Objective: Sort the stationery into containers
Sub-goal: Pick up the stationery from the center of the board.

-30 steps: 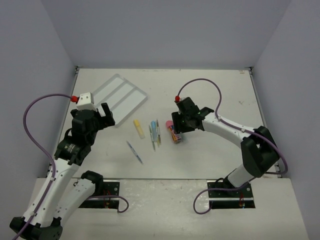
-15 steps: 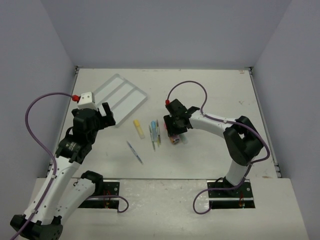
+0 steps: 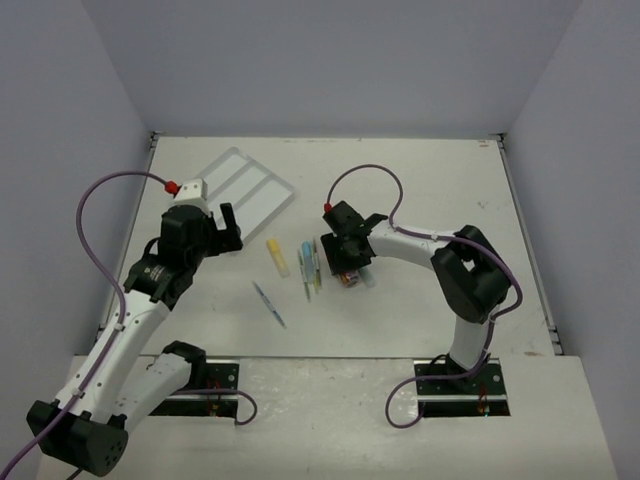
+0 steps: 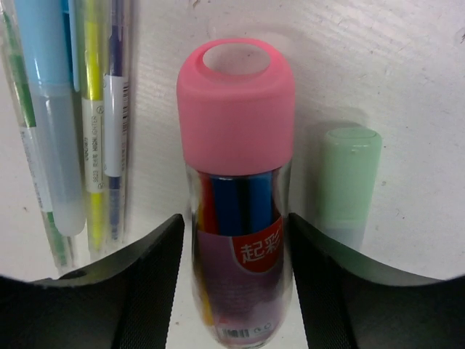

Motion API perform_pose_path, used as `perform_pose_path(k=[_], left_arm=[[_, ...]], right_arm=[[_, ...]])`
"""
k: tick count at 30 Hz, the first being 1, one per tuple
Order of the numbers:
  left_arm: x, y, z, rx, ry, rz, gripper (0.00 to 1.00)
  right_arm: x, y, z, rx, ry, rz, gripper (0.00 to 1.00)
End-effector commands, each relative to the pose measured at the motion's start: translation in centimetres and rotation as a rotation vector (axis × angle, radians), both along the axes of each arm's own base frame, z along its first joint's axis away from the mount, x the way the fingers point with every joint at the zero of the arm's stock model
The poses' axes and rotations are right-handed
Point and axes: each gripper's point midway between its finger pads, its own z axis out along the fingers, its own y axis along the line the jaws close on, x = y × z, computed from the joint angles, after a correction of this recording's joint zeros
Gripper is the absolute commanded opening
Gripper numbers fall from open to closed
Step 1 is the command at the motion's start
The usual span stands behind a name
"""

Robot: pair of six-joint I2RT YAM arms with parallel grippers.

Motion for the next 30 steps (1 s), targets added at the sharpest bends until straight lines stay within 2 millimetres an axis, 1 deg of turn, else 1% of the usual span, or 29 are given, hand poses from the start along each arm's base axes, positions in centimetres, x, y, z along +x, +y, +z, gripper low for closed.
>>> perform_pose_path(k=[1,2,3,4,6,7,8,9,10,11,12,13,14,15,16,17,19,22,26,28,29,30], left_arm=[[0.5,-0.5,2.8,-0.041,-0.069,-0.018,1.0],[0.6,-1.0,3.2,-0.064,-0.075,-0.037,1.0],[0.6,-1.8,3.4,-0.093,-0.079,-0.066,1.0],[0.5,-2.7,3.6,-0.127,-0.078,-0.106,1.0],[0.1,-6.7,4.8,-0.253,-0.109,-0.301,1.0],[0.2,-7.9,5.4,-0.296,-0.144,-0.358,1.0],[-0.2,-10.1,6.9,-0.379,-0.195,-0.473,1.0],[-1.4,-12.5,8.8,-0.471,-0.248,-0.627,1.0],[-3.4,-14.5,9.5,-0.569,-0.252,-0.773,1.0],[-5.4,-15.9,10.2,-0.654,-0.263,-0.904,1.0],[-6.5,-16.6,12.4,-0.687,-0.38,-1.0,1.0],[-7.4,-17.0,12.5,-0.716,-0.394,-1.046,1.0],[-8.2,-17.5,12.4,-0.736,-0.399,-1.075,1.0],[-8.3,-17.7,12.9,-0.739,-0.424,-1.087,1.0],[-8.3,-18.0,13.0,-0.735,-0.43,-1.092,1.0],[-8.2,-18.0,13.3,-0.734,-0.439,-1.091,1.0],[-8.1,-18.9,13.1,-0.74,-0.414,-1.107,1.0],[-7.9,-19.4,12.9,-0.749,-0.402,-1.102,0.99],[-8.0,-19.9,12.8,-0.76,-0.402,-1.114,0.92],[-8.0,-20.4,12.8,-0.77,-0.394,-1.127,0.64],[-8.0,-20.7,12.8,-0.774,-0.388,-1.131,0.53],[-7.9,-20.9,12.7,-0.776,-0.38,-1.134,0.44]], right_arm=[[0.0,-0.2,0.6,-0.002,-0.027,-0.007,0.29],[0.2,0.2,1.5,0.029,-0.049,-0.005,0.14],[0.2,0.5,2.6,0.064,-0.07,-0.002,0.04],[0.1,0.8,3.9,0.104,-0.089,0.001,0.0],[-0.5,2.3,6.3,0.238,-0.124,0.044,0.0],[-0.6,2.8,8.3,0.311,-0.175,0.065,0.0],[-0.8,4.1,11.3,0.436,-0.24,0.116,0.0],[-1.4,5.5,15.1,0.581,-0.317,0.191,0.0],[-3.1,6.0,17.7,0.7,-0.353,0.267,0.0],[-4.9,6.2,19.8,0.813,-0.391,0.344,0.0],[-5.5,6.9,23.1,0.94,-0.494,0.413,0.0],[-6.7,6.8,24.2,1.011,-0.509,0.448,0.0],[-7.7,6.6,24.6,1.059,-0.522,0.48,0.0],[-8.6,6.6,26.3,1.116,-0.559,0.53,0.0],[-9.2,6.6,26.6,1.143,-0.549,0.553,0.0],[-9.3,6.6,27.1,1.163,-0.561,0.553,0.0],[-9.9,6.7,28.4,1.221,-0.58,0.575,0.0],[-10.4,6.7,29.7,1.271,-0.605,0.605,0.0],[-10.9,7.0,30.4,1.293,-0.597,0.649,0.0],[-10.9,7.2,30.6,1.306,-0.598,0.658,0.0],[-10.9,7.2,30.7,1.311,-0.599,0.661,0.0],[-10.9,7.3,30.9,1.314,-0.602,0.663,0.0]])
